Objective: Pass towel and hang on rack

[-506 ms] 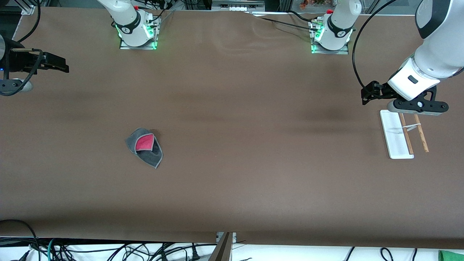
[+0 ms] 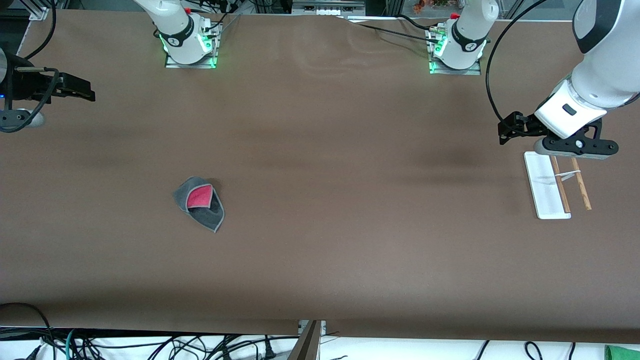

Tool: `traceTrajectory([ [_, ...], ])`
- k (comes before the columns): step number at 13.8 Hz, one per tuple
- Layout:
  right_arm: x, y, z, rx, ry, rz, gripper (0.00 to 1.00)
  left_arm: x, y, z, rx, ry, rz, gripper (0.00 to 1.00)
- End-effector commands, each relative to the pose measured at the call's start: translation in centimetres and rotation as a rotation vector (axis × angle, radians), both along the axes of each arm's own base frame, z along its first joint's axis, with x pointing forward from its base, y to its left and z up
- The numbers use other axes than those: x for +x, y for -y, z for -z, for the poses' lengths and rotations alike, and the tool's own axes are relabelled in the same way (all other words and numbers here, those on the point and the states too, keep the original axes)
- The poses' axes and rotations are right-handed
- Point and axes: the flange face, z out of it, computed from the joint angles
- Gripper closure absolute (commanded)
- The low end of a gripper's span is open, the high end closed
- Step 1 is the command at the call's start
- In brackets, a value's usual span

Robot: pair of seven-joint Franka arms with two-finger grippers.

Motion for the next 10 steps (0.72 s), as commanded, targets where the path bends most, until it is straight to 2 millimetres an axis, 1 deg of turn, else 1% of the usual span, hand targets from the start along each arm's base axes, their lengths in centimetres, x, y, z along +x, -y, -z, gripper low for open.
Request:
traceTrajectory([
  [1, -0.1, -0.3, -0.4, 0.008, 0.012, -0.005, 0.00, -0.4, 0.0, -0.5, 0.017, 0.003, -0.003, 0.00],
  [4, 0.4, -0.3, 0.4, 0.003, 0.001, -0.006, 0.00, -0.4, 0.1, -0.5, 0.017, 0.003, -0.001, 0.00],
  [6, 1.4, -0.1, 2.2, -0.007, -0.021, -0.006, 0.00, -0.4, 0.1, -0.5, 0.017, 0.002, -0.001, 0.00],
  [7, 1.6, -0.1, 2.6, -0.017, -0.027, -0.006, 0.00, -0.3, 0.1, -0.5, 0.017, 0.003, -0.001, 0.00],
  [8, 2.2, -0.2, 3.8, -0.028, -0.045, -0.011, 0.00, -0.4, 0.1, -0.5, 0.017, 0.002, -0.001, 0.00],
  [9, 2.9, -0.6, 5.6, -0.029, -0.074, -0.019, 0.00, -0.4, 0.0, -0.5, 0.017, 0.002, -0.003, 0.00],
  [10, 3.5, -0.7, 6.9, -0.029, -0.092, -0.021, 0.00, -0.4, 0.0, -0.5, 0.017, 0.002, -0.003, 0.00],
])
